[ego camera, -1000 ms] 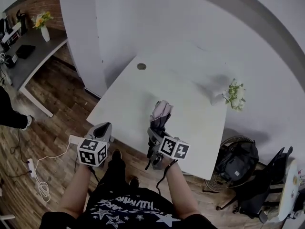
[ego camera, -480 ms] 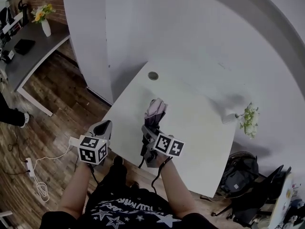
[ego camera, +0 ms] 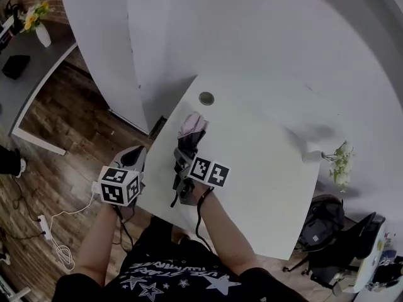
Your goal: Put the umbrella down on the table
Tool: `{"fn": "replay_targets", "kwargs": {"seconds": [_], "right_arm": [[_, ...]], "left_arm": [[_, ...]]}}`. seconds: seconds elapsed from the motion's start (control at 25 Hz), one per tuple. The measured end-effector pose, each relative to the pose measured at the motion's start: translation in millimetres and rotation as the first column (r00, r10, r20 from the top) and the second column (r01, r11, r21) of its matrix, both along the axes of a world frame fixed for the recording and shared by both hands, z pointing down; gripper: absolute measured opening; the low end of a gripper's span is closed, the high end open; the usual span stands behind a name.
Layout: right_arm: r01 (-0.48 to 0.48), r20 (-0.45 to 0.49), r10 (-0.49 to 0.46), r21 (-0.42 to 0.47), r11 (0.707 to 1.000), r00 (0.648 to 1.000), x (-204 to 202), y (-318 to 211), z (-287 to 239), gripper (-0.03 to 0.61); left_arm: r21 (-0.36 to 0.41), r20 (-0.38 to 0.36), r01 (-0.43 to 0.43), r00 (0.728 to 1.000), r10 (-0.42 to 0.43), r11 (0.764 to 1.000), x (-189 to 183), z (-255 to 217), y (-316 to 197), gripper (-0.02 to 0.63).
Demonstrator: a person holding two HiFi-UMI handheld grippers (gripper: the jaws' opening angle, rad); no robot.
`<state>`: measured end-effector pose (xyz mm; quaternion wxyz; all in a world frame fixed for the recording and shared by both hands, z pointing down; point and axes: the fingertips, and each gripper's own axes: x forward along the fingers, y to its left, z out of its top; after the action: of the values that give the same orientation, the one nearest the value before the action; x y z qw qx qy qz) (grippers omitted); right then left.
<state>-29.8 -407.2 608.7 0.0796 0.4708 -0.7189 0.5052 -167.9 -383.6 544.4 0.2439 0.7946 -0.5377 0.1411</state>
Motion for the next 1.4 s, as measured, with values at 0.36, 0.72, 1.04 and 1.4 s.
{"fn": "replay_targets", "kwargs": {"seconds": [0.36, 0.72, 1.04, 1.4], "right_arm": [[-0.143, -0.024, 0.141, -0.098, 0.985, 0.99, -14.8, -35.9, 29.1, 0.244], [-0.182, -0.147, 0.165, -0.105, 0.978, 0.975, -21.7, -53.0, 37.7, 0.245], [-0.227, -0.28, 0.196, -0.082, 0.97, 0.94, -23.1, -52.3, 38.6, 0.252], [-0.188, -0.291, 0.162, -0.065, 0.98, 0.943, -26.5, -53.0, 37.3, 0.288]], "left_arm": [[-0.032, -0.011, -0.043, 0.999, 0.043, 0.999, -10.7, 12.9, -41.8, 0.003], [-0.059, -0.011, -0.076, 0.997, 0.075, 0.995, -11.1, 27.4, -54.2, 0.003], [-0.068, -0.006, -0.081, 0.997, 0.081, 0.994, -12.9, 31.2, -61.8, 0.003], [-0.059, -0.006, -0.109, 0.994, 0.109, 0.992, -5.6, 27.7, -61.5, 0.003]]}}
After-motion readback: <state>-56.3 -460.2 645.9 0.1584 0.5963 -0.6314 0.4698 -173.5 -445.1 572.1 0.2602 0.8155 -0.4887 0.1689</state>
